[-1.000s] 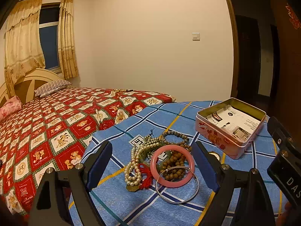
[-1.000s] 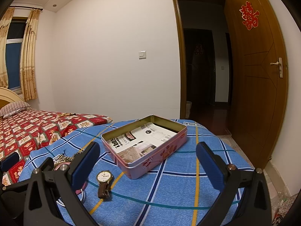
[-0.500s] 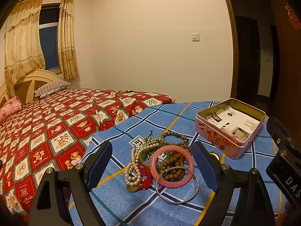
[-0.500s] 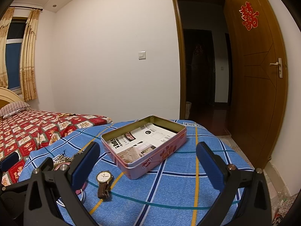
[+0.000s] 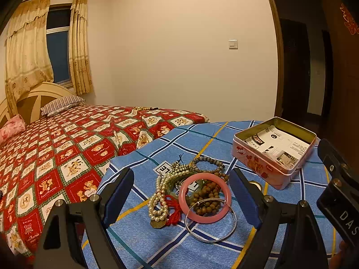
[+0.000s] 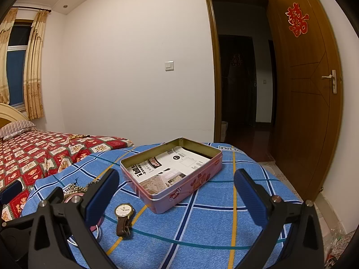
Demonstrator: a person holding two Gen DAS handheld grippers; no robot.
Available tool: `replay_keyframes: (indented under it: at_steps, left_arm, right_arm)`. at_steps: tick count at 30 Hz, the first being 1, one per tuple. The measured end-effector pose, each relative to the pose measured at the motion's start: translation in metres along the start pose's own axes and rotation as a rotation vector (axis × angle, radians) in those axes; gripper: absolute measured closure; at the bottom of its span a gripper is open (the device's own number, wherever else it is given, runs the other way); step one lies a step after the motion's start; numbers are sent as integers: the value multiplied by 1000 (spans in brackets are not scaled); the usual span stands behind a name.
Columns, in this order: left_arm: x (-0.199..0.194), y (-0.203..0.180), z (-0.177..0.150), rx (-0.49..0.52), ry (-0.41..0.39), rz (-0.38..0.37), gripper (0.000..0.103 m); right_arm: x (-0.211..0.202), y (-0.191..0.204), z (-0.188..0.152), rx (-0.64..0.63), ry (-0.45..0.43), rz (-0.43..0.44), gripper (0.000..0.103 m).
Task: Organize jewelry
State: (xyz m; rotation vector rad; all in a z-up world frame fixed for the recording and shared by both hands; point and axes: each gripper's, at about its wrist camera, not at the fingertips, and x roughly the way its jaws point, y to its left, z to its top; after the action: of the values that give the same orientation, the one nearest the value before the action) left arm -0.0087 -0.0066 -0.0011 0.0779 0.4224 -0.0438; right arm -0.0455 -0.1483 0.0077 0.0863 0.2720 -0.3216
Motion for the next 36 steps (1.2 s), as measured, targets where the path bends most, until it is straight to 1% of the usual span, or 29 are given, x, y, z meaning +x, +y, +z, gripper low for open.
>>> replay_keyframes:
  at_steps: [22, 36]
  left_arm:
    - [2, -2, 0, -6, 6, -3, 16]
    - [4, 4, 0, -22, 13, -14, 16]
  right_arm:
    - [2, -2, 0, -2, 2, -2, 0]
    - [2, -1, 0, -2, 4, -3, 0]
